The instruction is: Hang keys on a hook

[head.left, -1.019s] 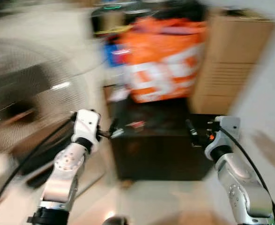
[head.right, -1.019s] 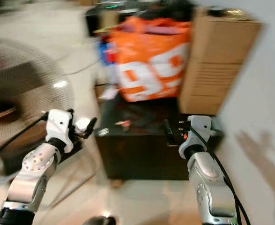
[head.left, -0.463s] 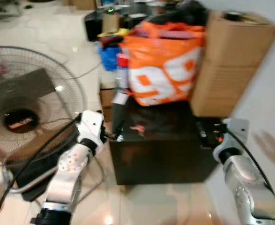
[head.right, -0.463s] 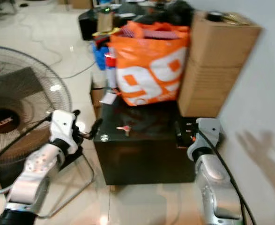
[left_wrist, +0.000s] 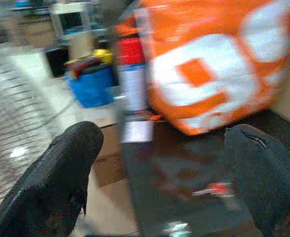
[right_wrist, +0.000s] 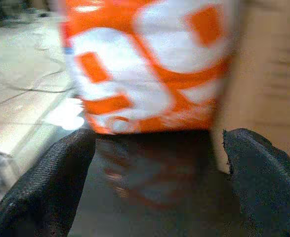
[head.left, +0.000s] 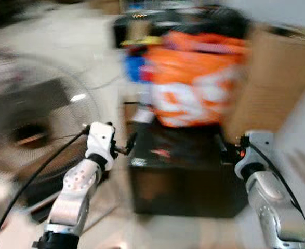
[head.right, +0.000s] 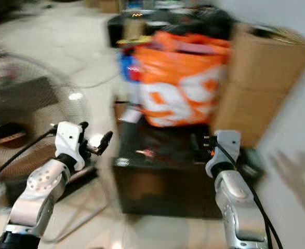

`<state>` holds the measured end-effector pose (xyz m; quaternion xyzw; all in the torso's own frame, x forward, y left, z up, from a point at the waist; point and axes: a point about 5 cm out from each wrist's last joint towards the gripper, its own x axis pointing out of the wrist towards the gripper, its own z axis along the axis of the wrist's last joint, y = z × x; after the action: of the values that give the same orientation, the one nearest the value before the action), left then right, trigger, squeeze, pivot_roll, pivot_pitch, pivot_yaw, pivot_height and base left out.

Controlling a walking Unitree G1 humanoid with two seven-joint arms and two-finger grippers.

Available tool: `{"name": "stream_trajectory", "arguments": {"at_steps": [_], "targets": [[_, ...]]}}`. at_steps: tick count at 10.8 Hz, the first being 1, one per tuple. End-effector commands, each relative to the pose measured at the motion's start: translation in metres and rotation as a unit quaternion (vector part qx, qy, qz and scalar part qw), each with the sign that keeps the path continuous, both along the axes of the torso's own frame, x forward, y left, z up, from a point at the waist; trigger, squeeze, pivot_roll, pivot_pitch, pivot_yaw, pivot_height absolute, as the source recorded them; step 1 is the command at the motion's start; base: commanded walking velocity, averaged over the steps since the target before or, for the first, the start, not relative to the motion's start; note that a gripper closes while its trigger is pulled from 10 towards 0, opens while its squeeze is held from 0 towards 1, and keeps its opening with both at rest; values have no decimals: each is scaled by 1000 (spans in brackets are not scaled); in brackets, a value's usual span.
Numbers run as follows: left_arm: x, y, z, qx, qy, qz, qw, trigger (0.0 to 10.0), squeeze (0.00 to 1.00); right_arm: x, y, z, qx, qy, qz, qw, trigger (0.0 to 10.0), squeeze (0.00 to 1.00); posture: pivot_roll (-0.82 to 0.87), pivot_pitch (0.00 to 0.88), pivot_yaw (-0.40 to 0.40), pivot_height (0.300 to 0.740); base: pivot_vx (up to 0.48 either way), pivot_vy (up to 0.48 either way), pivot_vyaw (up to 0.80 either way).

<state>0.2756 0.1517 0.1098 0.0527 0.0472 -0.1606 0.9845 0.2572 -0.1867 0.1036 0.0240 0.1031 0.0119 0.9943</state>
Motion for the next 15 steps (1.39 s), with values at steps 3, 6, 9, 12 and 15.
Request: {"name": "stream_trajectory", "arguments": {"at_steps": [3, 6, 9, 12, 15], "targets": [[-1, 6, 1, 8, -1, 4, 1000, 10000, 0, 4, 4, 1, -4, -3, 12, 1000, 10000, 1000, 3, 0, -10, 740, 426, 0, 0], [-1, 5, 1, 9, -1, -2, 1000, 10000, 0, 5, 3, 0, -12, -1, 12, 1000, 10000, 1000, 2, 0, -13, 740, 426, 0, 0], [0, 5, 0, 11, -1, -6, 1000, 10000, 0, 6, 0, -1, -29, 6, 13, 999, 10000, 1000, 0, 0, -13, 740, 426, 0, 0], [0, 3, -5, 23, 14, -19, 999, 10000, 0, 7, -5, -5, -49, 21, 8, 999, 10000, 1000, -5, 0, -16, 740, 0, 0, 0], [1, 2, -4, 24, 11, -21, 999, 10000, 0, 7, -7, -6, -52, 26, 4, 998, 10000, 1000, -6, 0, -15, 740, 0, 0, 0]]}}
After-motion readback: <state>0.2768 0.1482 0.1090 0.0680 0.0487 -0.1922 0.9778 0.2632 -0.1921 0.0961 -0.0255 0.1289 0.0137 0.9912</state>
